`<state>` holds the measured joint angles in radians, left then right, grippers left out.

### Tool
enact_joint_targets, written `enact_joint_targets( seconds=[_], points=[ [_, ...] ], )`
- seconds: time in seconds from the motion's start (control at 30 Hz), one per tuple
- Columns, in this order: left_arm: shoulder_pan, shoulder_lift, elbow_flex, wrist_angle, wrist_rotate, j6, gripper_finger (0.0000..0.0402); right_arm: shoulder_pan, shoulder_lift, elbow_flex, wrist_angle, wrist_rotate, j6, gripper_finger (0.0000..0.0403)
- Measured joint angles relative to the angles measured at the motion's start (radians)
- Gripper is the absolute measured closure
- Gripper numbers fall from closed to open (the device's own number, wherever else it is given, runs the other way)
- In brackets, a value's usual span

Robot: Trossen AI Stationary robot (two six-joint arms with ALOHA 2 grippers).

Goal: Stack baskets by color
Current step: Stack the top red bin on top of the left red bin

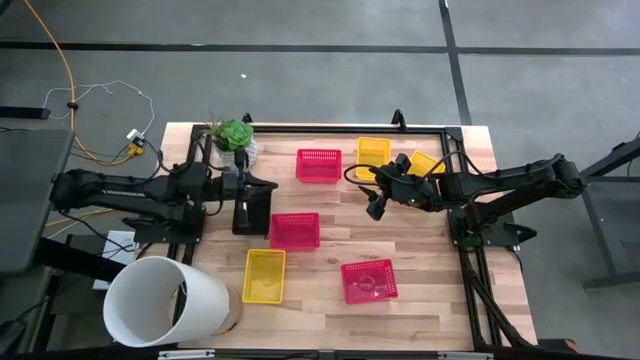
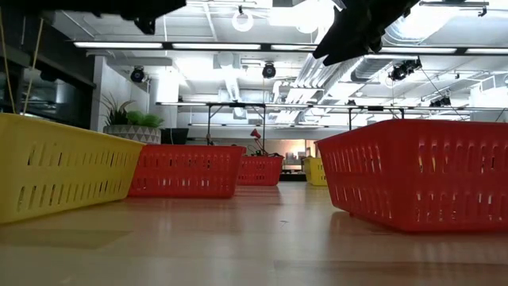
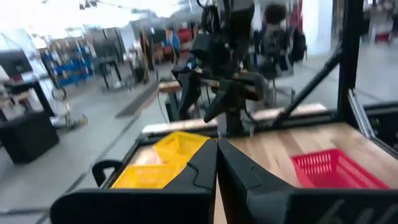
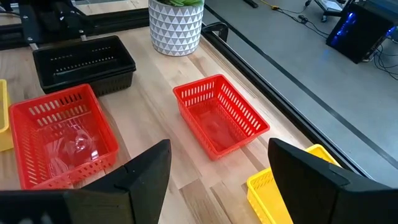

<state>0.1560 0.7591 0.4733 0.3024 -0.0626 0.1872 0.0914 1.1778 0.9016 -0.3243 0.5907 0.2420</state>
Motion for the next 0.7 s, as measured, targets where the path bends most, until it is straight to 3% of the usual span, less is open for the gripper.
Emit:
enact_joint_targets(
  seconds=[0.13,0.47,0.7],
  points=[
    [0.054,-0.004,-0.116,0.170,0.017,-0.020,0.0401,0.000,0.000,0.000,0.000,-0.002,-0.009,0.0147],
    [0.234,-0.004,-0.206,0.181,0.210,-0.123,0.0401,0.000,0.000,0.000,0.011,-0.037,-0.027,0.0147],
    [0.263,-0.004,-0.232,0.195,0.209,-0.140,0.0401,0.000,0.000,0.000,0.031,-0.050,-0.066,0.0147]
  ],
)
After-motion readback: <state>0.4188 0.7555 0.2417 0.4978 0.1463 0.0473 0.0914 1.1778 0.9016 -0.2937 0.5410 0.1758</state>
